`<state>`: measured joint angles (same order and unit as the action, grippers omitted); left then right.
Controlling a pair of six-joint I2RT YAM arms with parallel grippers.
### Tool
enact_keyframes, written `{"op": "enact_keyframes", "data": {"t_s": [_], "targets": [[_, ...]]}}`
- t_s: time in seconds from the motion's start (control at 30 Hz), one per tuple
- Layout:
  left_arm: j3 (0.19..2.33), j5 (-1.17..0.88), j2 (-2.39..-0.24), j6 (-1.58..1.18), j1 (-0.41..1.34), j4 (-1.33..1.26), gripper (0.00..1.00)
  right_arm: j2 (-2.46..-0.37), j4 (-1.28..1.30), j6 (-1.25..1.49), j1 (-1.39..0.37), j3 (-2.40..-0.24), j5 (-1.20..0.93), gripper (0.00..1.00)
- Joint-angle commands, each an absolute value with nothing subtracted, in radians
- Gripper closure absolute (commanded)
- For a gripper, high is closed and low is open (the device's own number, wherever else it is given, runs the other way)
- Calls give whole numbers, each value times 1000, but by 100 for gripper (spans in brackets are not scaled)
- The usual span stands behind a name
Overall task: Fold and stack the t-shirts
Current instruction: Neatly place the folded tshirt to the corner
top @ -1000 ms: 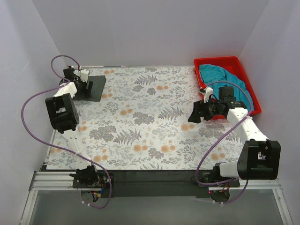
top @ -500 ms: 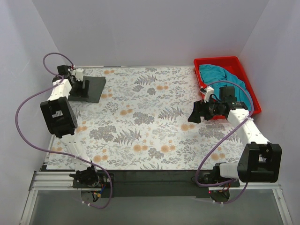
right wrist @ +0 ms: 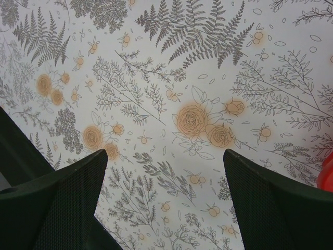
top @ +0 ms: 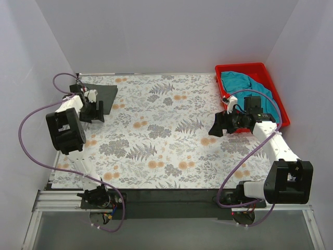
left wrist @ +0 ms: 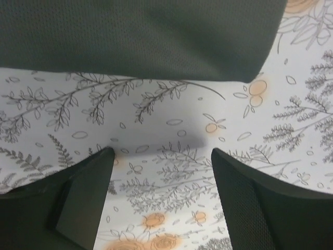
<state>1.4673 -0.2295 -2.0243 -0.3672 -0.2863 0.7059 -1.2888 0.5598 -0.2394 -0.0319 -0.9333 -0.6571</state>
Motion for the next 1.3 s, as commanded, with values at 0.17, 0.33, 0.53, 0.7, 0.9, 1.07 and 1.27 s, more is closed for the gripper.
{"op": "enact_keyframes", "data": {"t_s": [0.17,0.33,0.53,0.7,0.9,1.07,1.27], "targets": [[1554,-248,-2138,-486,-285,609,26,-1282,565,-242,-26,-957,-666,2],[1649,-270,-2213,-534,-279,595,26,-1308,566,-245,-26,-962,-663,2],[1741,-293,-2301,-624,-278,583,26,-1327,563,-249,-26,-960,-658,2],[1778,-339,-2348,-725,-278,561,26,-1344,563,-252,-25,-957,-654,2],[1850,-383,-2414,-836,-275,548,26,-1359,561,-253,-26,-954,-650,2],[1897,-368,-2450,-908,-270,519,26,-1370,557,-247,-25,-950,-652,2],[1930,-382,-2473,-968,-258,489,24,-1381,555,-242,-26,-950,-652,2]]}}
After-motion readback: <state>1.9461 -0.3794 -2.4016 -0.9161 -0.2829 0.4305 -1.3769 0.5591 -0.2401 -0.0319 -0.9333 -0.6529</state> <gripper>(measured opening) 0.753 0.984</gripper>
